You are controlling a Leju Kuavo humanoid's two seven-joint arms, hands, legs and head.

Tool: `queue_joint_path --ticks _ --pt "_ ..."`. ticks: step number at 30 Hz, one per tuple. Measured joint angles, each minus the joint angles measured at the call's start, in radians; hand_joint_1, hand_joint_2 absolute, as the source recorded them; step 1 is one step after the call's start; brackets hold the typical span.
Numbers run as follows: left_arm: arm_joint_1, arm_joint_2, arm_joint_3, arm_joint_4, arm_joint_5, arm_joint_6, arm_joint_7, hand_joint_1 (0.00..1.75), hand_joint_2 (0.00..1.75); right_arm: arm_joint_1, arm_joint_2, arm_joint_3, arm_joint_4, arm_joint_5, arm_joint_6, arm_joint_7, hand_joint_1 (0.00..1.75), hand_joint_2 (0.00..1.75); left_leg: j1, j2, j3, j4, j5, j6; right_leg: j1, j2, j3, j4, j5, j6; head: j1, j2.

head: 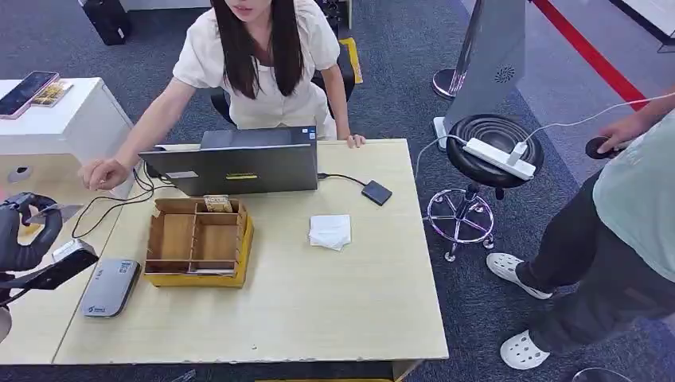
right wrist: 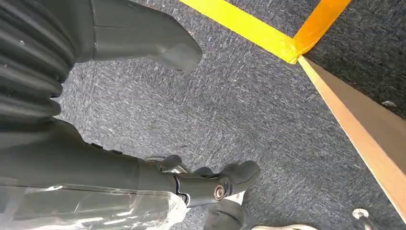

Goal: Pass the card to the sensor for recognition and then transmit it.

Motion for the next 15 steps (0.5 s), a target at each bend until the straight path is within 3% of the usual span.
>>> queue_joint_path --ticks 7,15 --pt "-0.005 -0.03 0.0 0.0 0.141 -0.062 -0.001 1.75 1.75 0.002 0.0 0.0 0.0 0.006 -0.004 0.0 0.0 1.75 0.0 0.0 0.0 0.0 0.0 0.0 0.0 0.0 0.0 0.0 0.0 0.0 0.0 0.0" --pt "-0.05 -0.114 0.023 0.019 0.309 -0.138 0.095 1.75 1.75 0.006 0.0 -0.001 0.001 -0.003 -0.014 0.0 0.0 1.75 0.0 0.0 0.0 0.0 0.0 0.0 0.0 0.0 0.0 0.0 0.001 0.0 0.0 0.0"
